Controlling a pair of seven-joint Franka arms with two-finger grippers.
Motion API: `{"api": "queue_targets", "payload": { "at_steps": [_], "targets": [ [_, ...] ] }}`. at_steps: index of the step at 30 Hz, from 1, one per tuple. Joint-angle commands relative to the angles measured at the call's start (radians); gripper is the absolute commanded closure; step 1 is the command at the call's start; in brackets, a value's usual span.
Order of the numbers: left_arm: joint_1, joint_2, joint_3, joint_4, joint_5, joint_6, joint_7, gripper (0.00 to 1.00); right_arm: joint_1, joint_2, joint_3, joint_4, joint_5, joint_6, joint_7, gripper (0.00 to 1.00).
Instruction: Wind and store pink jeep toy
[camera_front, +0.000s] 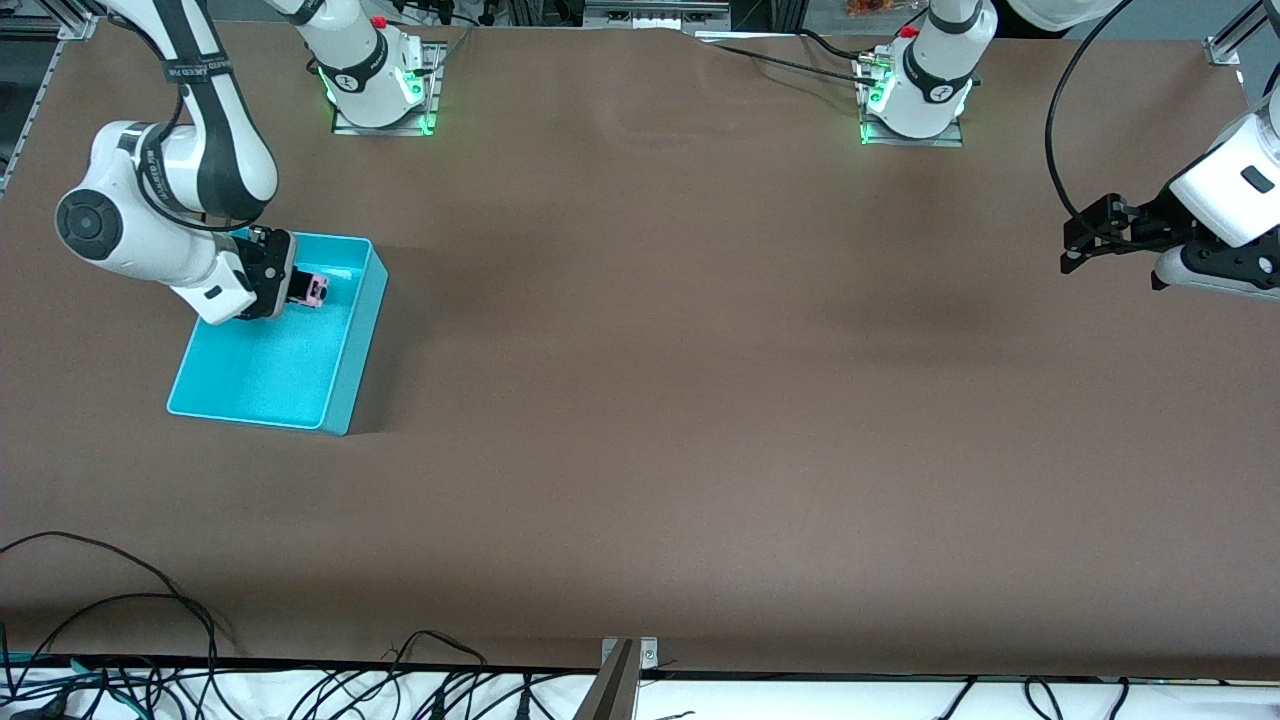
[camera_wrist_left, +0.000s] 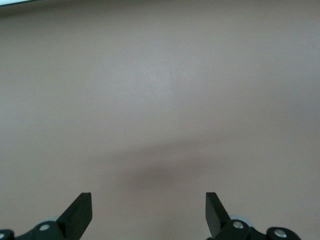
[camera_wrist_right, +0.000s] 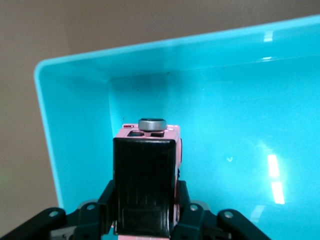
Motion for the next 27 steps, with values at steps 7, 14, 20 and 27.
{"api": "queue_targets", "payload": {
  "at_steps": [7, 14, 20, 27],
  "targets": [
    [-0.003, 0.023, 0.004, 0.037, -0.028, -0.012, -0.012, 0.0, 0.0, -0.023, -0.019, -0.157, 0.002, 0.203, -0.056, 0.75],
    [-0.004, 0.023, 0.004, 0.037, -0.028, -0.012, -0.015, 0.0, 0.0, -0.017, -0.019, -0.157, 0.008, 0.209, -0.054, 0.28],
    [-0.003, 0.023, 0.004, 0.037, -0.028, -0.012, -0.014, 0.0, 0.0, -0.019, -0.017, -0.152, 0.017, 0.203, -0.054, 0.0],
    [-0.001, 0.023, 0.004, 0.037, -0.022, -0.012, -0.016, 0.0, 0.002, -0.051, -0.012, -0.109, 0.02, 0.168, -0.053, 0.0]
  ]
}}
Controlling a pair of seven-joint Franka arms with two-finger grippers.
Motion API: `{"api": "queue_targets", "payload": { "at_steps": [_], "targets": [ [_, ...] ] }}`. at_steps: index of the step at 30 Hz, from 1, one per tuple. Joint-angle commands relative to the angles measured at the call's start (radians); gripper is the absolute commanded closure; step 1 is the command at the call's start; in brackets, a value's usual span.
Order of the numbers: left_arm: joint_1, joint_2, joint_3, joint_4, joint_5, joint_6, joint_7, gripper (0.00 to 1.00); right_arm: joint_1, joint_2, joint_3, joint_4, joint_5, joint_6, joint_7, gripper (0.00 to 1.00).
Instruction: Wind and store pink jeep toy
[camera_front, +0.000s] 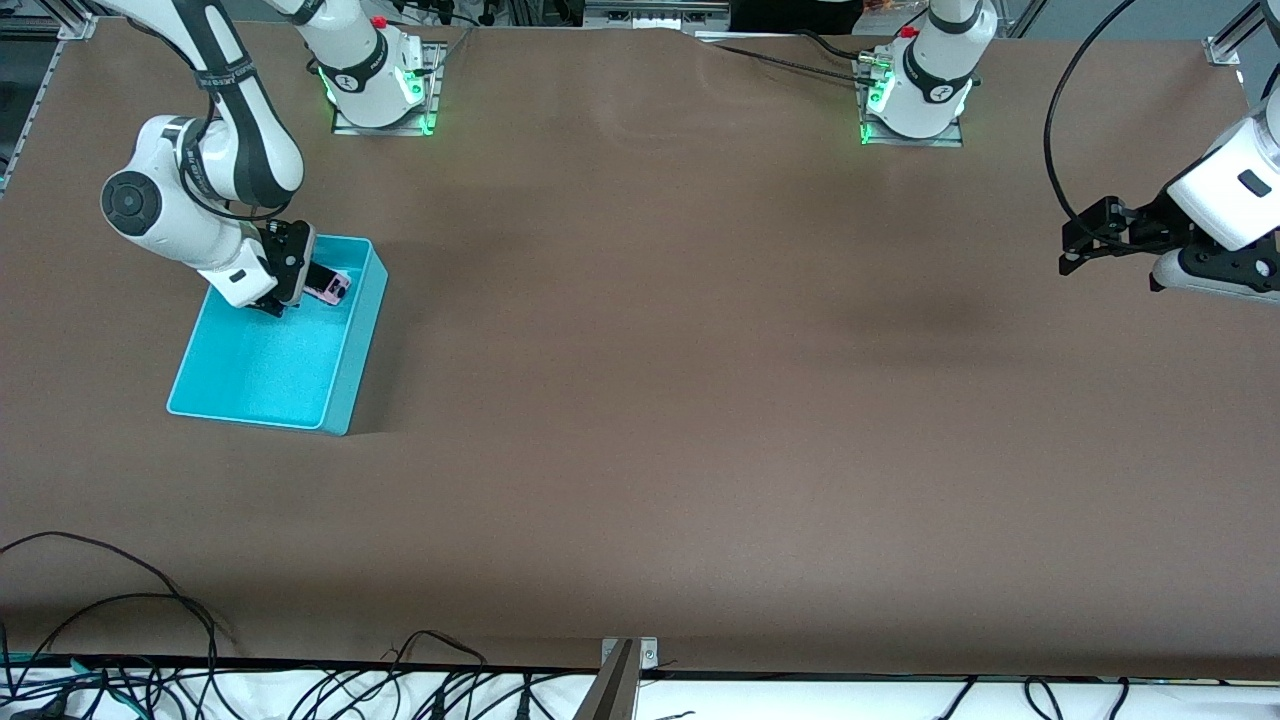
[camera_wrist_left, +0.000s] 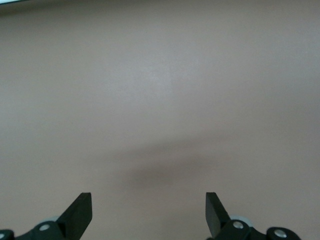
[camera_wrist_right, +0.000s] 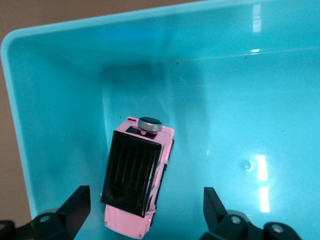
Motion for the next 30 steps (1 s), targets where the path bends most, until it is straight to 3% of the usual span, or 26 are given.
{"api": "queue_targets", "payload": {
  "at_steps": [1, 5, 11, 25, 30],
  "targets": [
    [0.0, 0.018, 0.004, 0.035, -0.02, -0.012, -0.013, 0.0, 0.001, -0.052, 0.0, 0.041, 0.017, -0.047, -0.017, 0.0],
    [0.005, 0.018, 0.004, 0.036, -0.02, -0.012, -0.015, 0.0, 0.004, -0.068, 0.001, 0.14, 0.025, -0.135, -0.002, 0.0],
    [-0.004, 0.021, 0.003, 0.033, -0.017, -0.012, -0.078, 0.0, 0.007, -0.057, -0.002, 0.372, 0.069, -0.356, 0.104, 0.0],
    [0.011, 0.018, 0.006, 0.035, -0.017, -0.012, -0.099, 0.0, 0.012, -0.055, 0.003, 0.735, 0.056, -0.663, 0.709, 0.0],
    [0.011, 0.018, 0.007, 0.035, -0.017, -0.012, -0.099, 0.0, 0.015, -0.055, 0.001, 0.794, 0.048, -0.72, 0.899, 0.0]
  ]
}}
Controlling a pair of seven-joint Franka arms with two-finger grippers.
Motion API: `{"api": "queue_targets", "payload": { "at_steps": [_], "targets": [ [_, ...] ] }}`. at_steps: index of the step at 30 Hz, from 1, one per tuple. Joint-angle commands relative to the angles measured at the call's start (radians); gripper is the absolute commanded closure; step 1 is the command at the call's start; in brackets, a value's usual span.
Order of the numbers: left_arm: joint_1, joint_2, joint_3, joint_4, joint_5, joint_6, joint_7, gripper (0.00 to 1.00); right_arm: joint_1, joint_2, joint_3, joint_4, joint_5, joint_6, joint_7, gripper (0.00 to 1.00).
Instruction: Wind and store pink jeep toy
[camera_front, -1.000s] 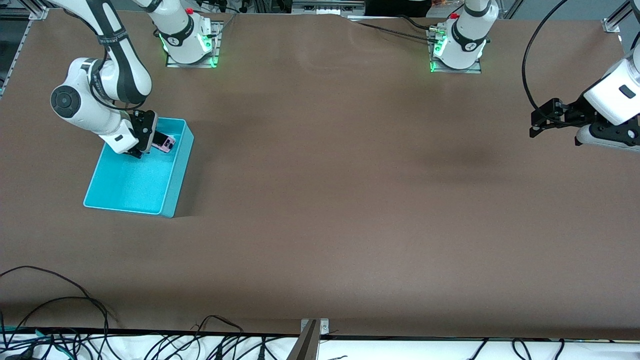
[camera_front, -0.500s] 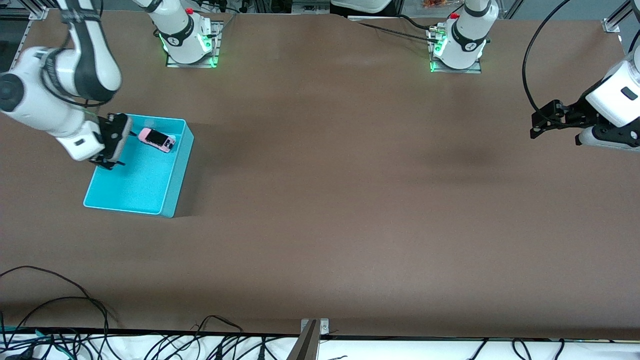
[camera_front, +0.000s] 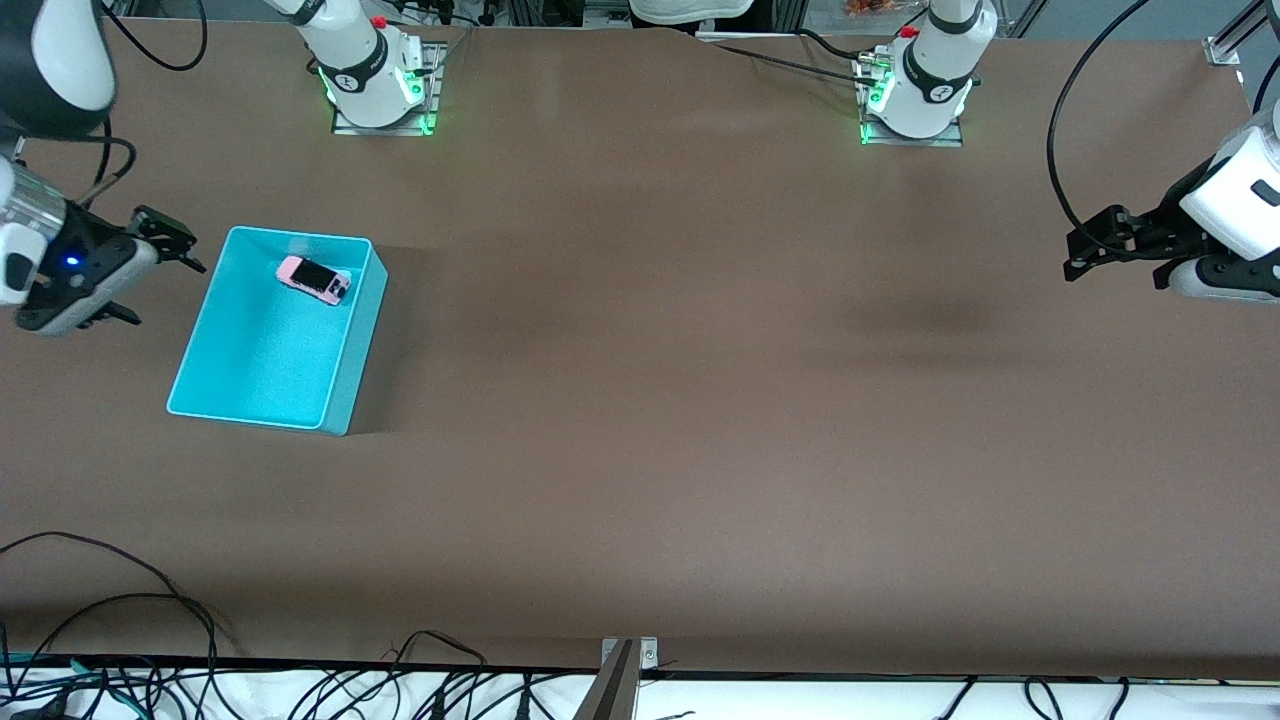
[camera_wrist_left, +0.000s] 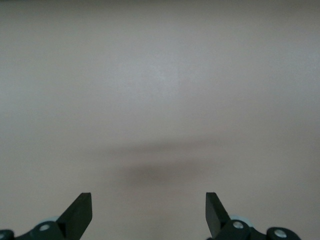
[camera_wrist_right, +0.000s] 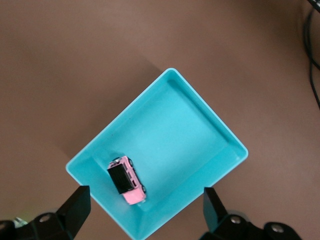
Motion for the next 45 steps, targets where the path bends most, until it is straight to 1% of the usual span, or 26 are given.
{"api": "queue_targets", "payload": {
  "at_steps": [1, 3, 7, 12, 15, 24, 40, 45],
  "targets": [
    [0.003, 0.014, 0.004, 0.033, -0.017, -0.012, -0.007, 0.0, 0.005, 0.019, -0.001, 0.097, -0.013, -0.078, 0.245, 0.0],
    [0.003, 0.014, 0.004, 0.033, -0.017, -0.012, -0.009, 0.0, 0.005, 0.02, -0.001, 0.138, -0.031, -0.127, 0.356, 0.0],
    [0.003, 0.014, 0.004, 0.033, -0.017, -0.012, -0.009, 0.0, 0.005, 0.022, -0.001, 0.201, -0.036, -0.184, 0.512, 0.0],
    [0.004, 0.014, 0.005, 0.033, -0.017, -0.014, -0.007, 0.0, 0.005, 0.022, -0.001, 0.246, -0.076, -0.221, 0.626, 0.0],
    [0.004, 0.014, 0.005, 0.033, -0.017, -0.015, -0.007, 0.0, 0.002, 0.022, -0.004, 0.261, -0.084, -0.243, 0.629, 0.0],
    [0.007, 0.012, 0.005, 0.033, -0.017, -0.046, -0.007, 0.0, 0.002, 0.042, -0.004, 0.261, -0.074, -0.243, 0.629, 0.0],
    [0.009, 0.013, 0.005, 0.032, -0.017, -0.046, 0.005, 0.0, 0.002, 0.043, -0.003, 0.261, -0.067, -0.243, 0.631, 0.0],
    [0.009, 0.012, 0.005, 0.032, -0.017, -0.047, 0.007, 0.0, 0.002, 0.049, -0.004, 0.261, -0.028, -0.243, 0.632, 0.0]
  ]
}}
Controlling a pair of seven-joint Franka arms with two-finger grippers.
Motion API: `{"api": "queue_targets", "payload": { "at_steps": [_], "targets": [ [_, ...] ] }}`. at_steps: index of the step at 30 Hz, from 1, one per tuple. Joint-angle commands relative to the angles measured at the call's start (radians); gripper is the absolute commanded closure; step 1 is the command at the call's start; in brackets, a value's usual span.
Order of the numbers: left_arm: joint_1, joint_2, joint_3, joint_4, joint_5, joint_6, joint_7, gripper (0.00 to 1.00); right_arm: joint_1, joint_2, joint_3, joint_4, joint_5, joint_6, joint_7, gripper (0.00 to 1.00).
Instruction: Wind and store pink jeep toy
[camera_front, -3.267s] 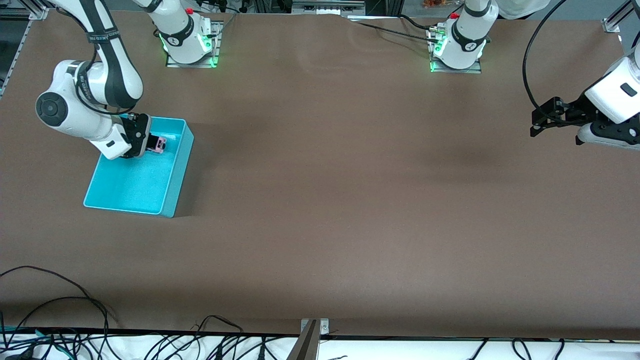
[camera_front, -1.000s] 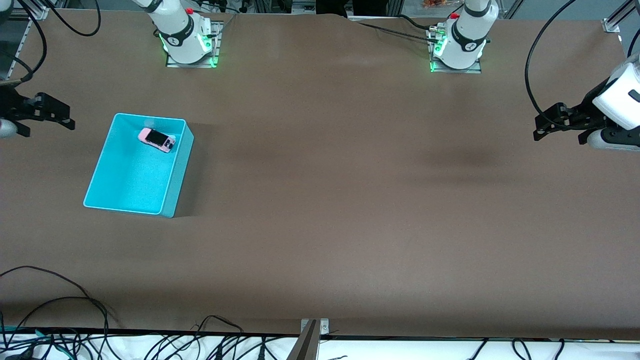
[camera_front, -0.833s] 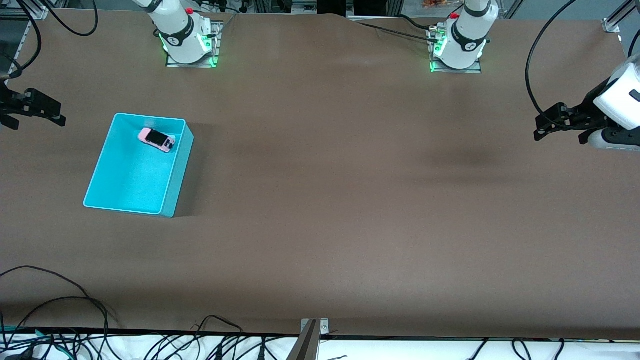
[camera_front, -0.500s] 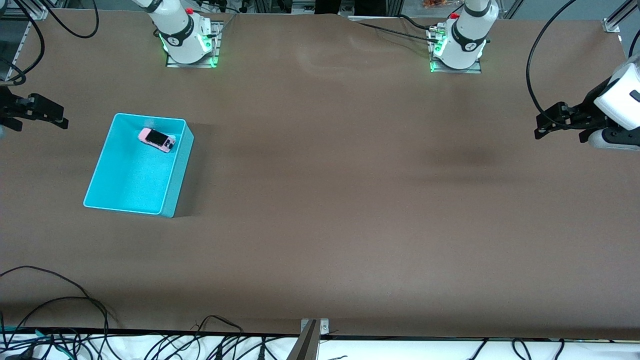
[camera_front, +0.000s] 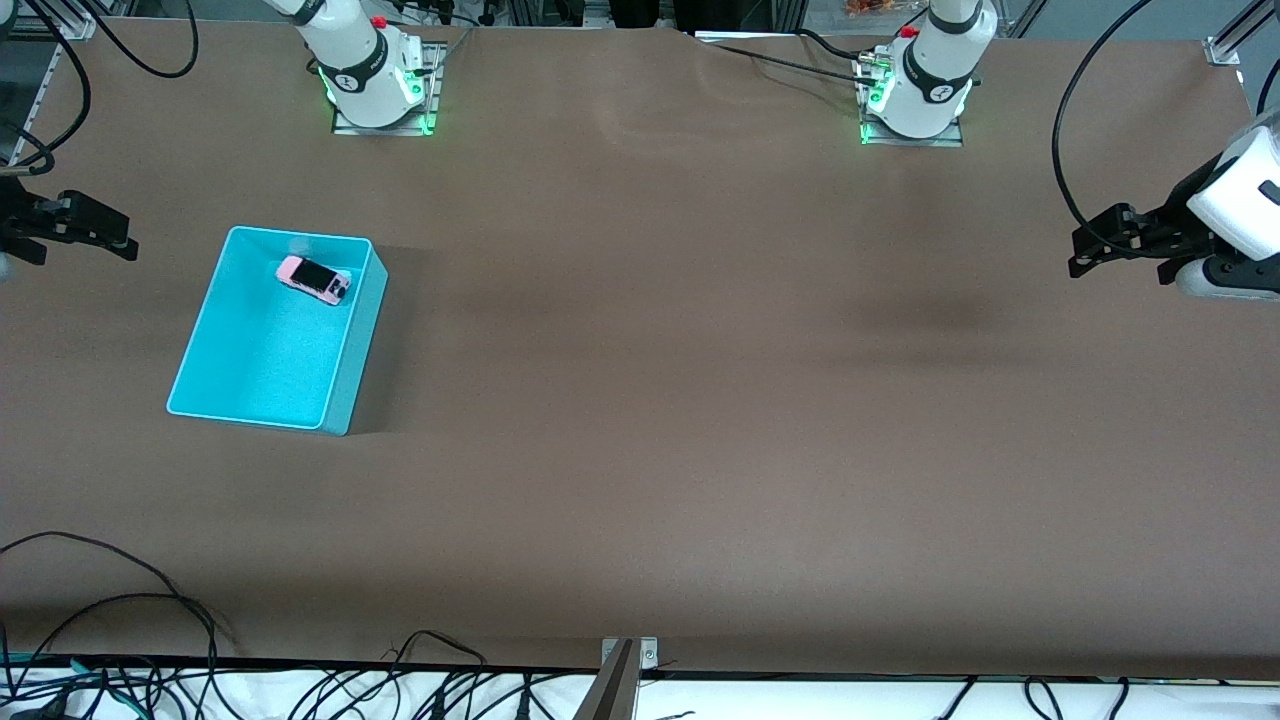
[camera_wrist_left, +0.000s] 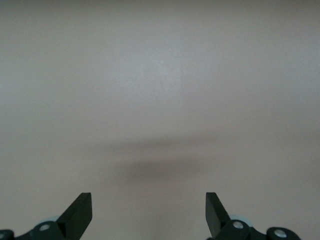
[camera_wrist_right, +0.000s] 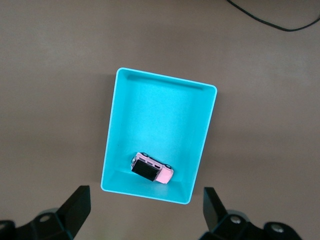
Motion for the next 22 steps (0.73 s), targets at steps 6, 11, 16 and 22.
{"api": "queue_targets", "payload": {
  "at_steps": [6, 11, 16, 22],
  "targets": [
    [0.014, 0.012, -0.002, 0.027, -0.017, -0.024, 0.01, 0.0, 0.001, 0.018, -0.001, 0.033, 0.033, -0.025, 0.015, 0.0],
    [0.017, 0.011, -0.001, 0.024, -0.017, -0.026, 0.013, 0.0, 0.001, 0.018, -0.001, 0.033, 0.032, -0.025, 0.014, 0.0],
    [0.022, 0.011, -0.002, 0.024, -0.017, -0.026, 0.015, 0.0, 0.001, 0.018, -0.001, 0.033, 0.032, -0.025, 0.014, 0.0],
    [0.022, 0.012, -0.002, 0.025, -0.017, -0.024, 0.013, 0.0, 0.001, 0.018, -0.001, 0.033, 0.032, -0.025, 0.014, 0.0]
  ]
}}
